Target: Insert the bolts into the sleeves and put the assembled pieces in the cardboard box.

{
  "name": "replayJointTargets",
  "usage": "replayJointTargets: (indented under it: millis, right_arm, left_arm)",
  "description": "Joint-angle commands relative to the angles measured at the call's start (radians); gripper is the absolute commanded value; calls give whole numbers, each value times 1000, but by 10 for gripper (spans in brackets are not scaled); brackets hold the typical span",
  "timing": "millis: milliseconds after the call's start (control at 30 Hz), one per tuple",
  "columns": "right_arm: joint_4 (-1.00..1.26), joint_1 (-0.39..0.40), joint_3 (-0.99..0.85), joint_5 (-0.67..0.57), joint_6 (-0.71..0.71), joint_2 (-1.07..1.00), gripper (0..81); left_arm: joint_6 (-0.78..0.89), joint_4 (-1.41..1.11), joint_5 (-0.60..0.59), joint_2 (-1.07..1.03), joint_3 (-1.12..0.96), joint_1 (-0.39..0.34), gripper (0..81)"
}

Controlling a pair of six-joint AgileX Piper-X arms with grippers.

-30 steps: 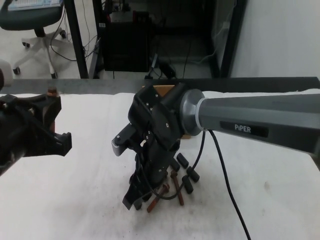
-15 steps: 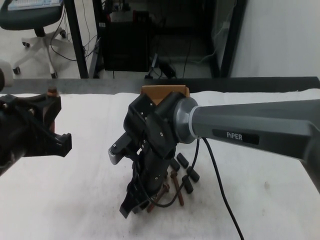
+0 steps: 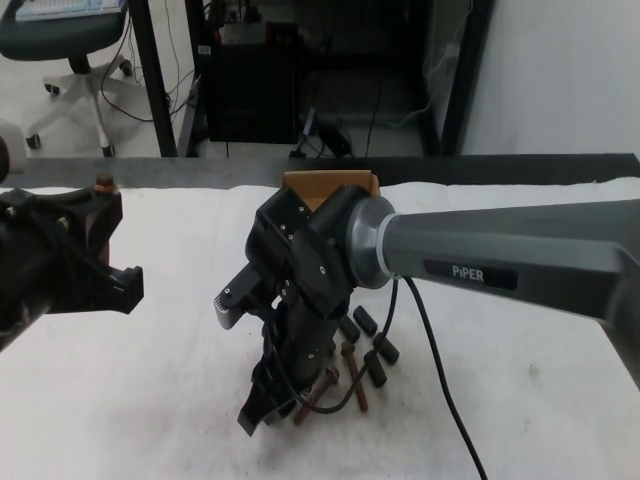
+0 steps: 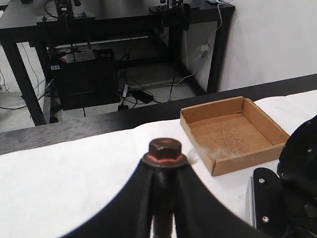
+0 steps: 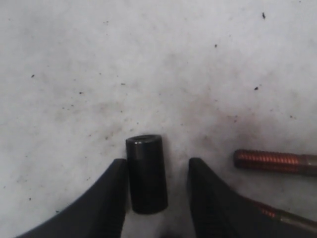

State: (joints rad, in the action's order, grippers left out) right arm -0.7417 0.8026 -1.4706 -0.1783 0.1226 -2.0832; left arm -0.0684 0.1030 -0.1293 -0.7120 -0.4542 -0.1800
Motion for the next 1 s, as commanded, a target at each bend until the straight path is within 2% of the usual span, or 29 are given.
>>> replayJointTargets:
  millis: [0,800,833,900,967]
  right_arm:
    - [28,3,-3,-9,10,-12,384]
    - [-27,3,-3,-10,12,-12,382]
    - [-24,3,-3,-2,12,-12,361]
    - [-21,3,-3,9,12,-12,261]
    - [-20,3,-3,9,12,-12,80]
  left_arm:
    - [-7,-11,-3,10,-12,3,2]
    - [-7,-11,2,10,-12,3,2]
    - [-7,-11,2,10,-12,3,2]
    - [-7,-11,2,10,-12,3,2]
    - [-7,-11,2,10,-12,3,2]
